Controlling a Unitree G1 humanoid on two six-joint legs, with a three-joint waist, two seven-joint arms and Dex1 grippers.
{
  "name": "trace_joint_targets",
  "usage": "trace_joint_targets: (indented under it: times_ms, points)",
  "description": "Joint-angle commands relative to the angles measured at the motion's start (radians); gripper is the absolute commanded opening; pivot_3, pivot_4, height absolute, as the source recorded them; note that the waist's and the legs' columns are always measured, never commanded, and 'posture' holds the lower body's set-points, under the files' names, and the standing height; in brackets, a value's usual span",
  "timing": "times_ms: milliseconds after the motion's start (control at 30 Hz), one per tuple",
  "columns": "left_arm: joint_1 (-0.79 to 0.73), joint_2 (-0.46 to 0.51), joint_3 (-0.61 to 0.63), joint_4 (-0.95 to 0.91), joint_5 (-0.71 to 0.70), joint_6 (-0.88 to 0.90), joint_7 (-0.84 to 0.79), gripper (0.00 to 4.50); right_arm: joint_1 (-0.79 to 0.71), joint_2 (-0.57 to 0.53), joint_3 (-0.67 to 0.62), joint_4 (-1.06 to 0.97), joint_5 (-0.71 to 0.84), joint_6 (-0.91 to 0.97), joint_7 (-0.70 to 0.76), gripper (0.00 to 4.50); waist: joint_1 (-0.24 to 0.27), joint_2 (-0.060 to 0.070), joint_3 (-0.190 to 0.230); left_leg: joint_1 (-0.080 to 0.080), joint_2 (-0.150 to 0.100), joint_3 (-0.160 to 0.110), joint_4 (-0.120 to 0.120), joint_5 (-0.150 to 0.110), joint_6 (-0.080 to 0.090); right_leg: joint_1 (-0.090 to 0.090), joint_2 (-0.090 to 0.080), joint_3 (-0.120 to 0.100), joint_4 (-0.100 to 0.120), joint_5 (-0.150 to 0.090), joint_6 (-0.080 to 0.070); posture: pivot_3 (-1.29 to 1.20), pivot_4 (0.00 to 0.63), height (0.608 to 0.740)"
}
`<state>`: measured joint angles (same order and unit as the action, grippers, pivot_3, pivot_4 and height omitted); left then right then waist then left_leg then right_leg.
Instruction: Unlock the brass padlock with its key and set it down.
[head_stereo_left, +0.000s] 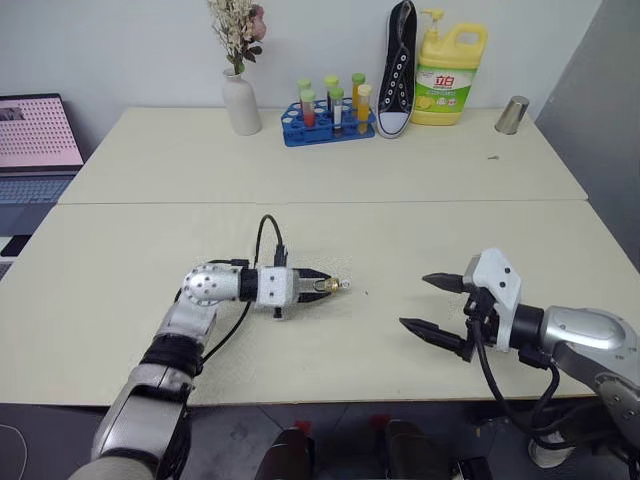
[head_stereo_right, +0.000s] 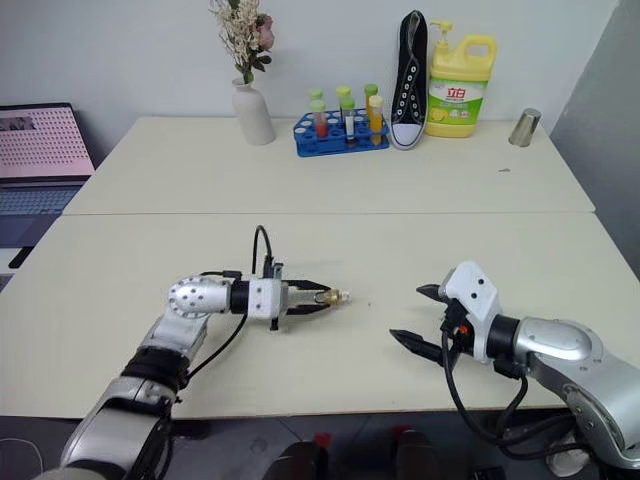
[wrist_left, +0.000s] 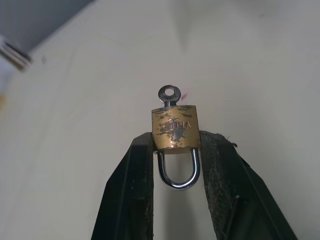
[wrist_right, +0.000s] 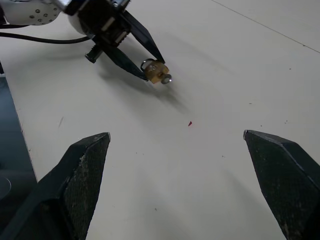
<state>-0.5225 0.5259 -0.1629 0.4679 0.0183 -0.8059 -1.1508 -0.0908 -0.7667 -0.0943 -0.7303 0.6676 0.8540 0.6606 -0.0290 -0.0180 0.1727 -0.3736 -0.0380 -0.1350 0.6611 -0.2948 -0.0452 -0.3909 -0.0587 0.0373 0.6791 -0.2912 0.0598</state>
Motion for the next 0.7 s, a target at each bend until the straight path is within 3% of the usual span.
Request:
trace_joint_targets:
  times_ms: [33,167,433,700]
  points:
    - [0.010,0.020,0.023,-0.084,0.038,-0.140,0.104,0.96,-0.013,0.022,-0.010,0.005,0.061,-0.017,0.033,4.50,0.003,0.000,0.000,0.001,0.000,0.000,0.000,0.000,0.000,0.001,0.000,0.000,0.000,0.000,0.000,0.00,0.150,0.740]
    - [0.031,0.039,0.063,-0.082,0.171,-0.344,0.264,0.96,-0.072,0.077,0.024,0.056,0.122,0.028,0.019,4.50,0.003,0.000,0.000,0.004,-0.002,0.001,0.000,0.000,0.001,0.003,0.001,0.000,-0.001,0.000,0.001,0.00,0.150,0.740]
    - [0.032,0.072,0.049,-0.119,0.254,-0.391,0.421,0.96,-0.197,0.195,0.135,0.175,0.119,0.050,-0.004,4.50,-0.001,0.000,0.000,0.004,-0.003,0.001,-0.001,0.000,0.001,0.003,0.002,0.000,0.000,0.000,0.001,0.00,0.150,0.740]
    - [0.010,0.110,0.002,-0.118,0.285,-0.387,0.486,0.96,-0.282,0.235,0.146,0.230,0.131,0.090,-0.013,4.50,0.000,0.000,0.000,0.004,-0.003,0.001,-0.001,0.000,0.001,0.002,0.002,0.000,0.000,0.000,0.001,0.00,0.150,0.740]
